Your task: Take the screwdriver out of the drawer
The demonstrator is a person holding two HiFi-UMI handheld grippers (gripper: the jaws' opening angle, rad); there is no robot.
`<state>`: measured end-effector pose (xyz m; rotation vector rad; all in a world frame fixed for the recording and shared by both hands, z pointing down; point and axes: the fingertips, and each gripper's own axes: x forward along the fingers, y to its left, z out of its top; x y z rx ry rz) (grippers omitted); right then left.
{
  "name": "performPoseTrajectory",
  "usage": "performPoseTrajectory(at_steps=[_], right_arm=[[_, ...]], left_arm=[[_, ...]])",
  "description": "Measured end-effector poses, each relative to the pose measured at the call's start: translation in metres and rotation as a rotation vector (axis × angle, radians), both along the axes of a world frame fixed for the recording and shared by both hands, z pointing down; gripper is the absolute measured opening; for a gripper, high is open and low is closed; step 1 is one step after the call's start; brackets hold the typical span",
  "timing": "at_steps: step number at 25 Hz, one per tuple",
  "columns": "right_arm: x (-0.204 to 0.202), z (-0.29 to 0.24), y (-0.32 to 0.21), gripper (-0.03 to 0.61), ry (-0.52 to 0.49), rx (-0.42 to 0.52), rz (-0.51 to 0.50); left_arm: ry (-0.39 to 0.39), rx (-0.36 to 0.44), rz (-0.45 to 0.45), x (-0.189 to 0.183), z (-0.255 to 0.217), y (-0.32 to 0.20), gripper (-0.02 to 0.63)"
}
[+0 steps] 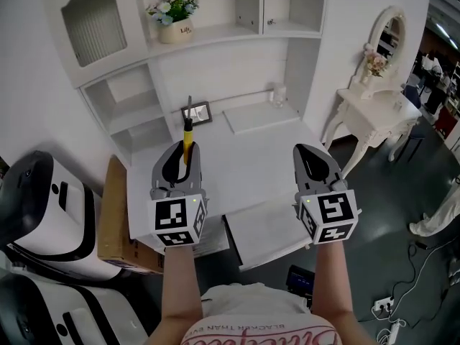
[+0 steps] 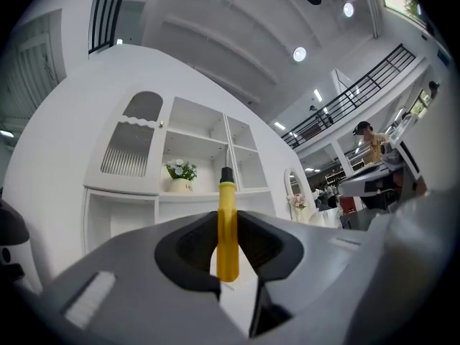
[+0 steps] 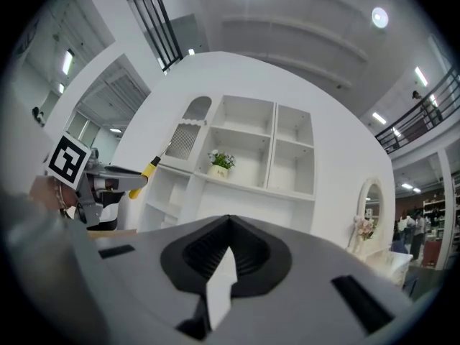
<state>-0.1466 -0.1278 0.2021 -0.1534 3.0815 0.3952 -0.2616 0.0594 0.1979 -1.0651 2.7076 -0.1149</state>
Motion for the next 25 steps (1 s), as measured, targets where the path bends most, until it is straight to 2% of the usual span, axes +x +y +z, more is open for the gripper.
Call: performPoseTrajectory(at_steps=[7,25], right_arm=[[-0.001,-0.023,0.005,0.006,-0.043,0.013,0.011],[-0.004,-0.022,0.005,0.006,-0.017,0.034,0.043]], left_arm=[[-0.034,0.013,0.001,-0.002,-0.018,0.01,0.089],[-0.052,0.012,0.035,-0.009,-0.025,0.011,0.091]])
